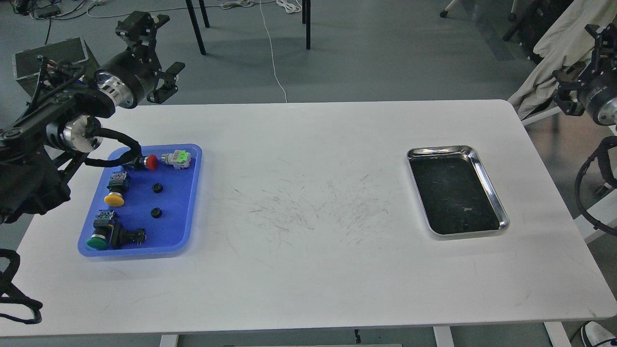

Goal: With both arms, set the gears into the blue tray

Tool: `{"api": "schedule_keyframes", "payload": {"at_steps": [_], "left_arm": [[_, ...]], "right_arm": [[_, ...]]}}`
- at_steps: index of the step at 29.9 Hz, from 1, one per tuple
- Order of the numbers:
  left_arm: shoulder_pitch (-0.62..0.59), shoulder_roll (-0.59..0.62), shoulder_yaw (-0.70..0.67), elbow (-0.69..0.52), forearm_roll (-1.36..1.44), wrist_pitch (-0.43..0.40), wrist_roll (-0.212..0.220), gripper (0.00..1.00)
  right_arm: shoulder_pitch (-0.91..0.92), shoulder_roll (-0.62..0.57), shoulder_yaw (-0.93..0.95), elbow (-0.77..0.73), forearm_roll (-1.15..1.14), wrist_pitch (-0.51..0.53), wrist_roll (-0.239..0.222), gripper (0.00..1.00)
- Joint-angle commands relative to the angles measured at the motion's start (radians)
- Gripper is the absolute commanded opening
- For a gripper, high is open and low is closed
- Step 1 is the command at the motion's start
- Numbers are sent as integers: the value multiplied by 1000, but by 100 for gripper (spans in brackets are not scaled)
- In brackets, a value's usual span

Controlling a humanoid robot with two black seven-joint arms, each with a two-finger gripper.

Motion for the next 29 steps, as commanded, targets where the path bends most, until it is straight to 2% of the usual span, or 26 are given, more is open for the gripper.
{"api": "schedule_keyframes", "payload": {"at_steps": [1, 10, 15, 17, 20, 23, 29], "left_arm": [[-1, -12, -11, 13, -11, 3, -6, 100], [10, -27, -97, 31, -18, 9, -9, 100], [13, -24, -100, 31, -19, 4, -9, 100], [13, -23, -100, 31, -18, 4, -10, 100], [19, -23, -101, 31, -21, 3, -13, 100], [28, -27, -100, 31, -19, 9, -16, 100], [34, -27, -100, 30, -19, 6, -29, 100]], "right_arm": [[-1, 17, 25, 0, 34, -5, -6, 96], [-10, 63, 68, -2, 61, -29, -3, 97], [-58, 83, 119, 29, 121, 46, -5, 99], [-70, 86, 120, 37, 132, 46, -8, 99], [-73, 92, 126, 38, 132, 25, -31, 99], [-76, 103, 118, 38, 126, -26, -29, 99], [-69, 109, 115, 44, 117, -32, -28, 99]]}}
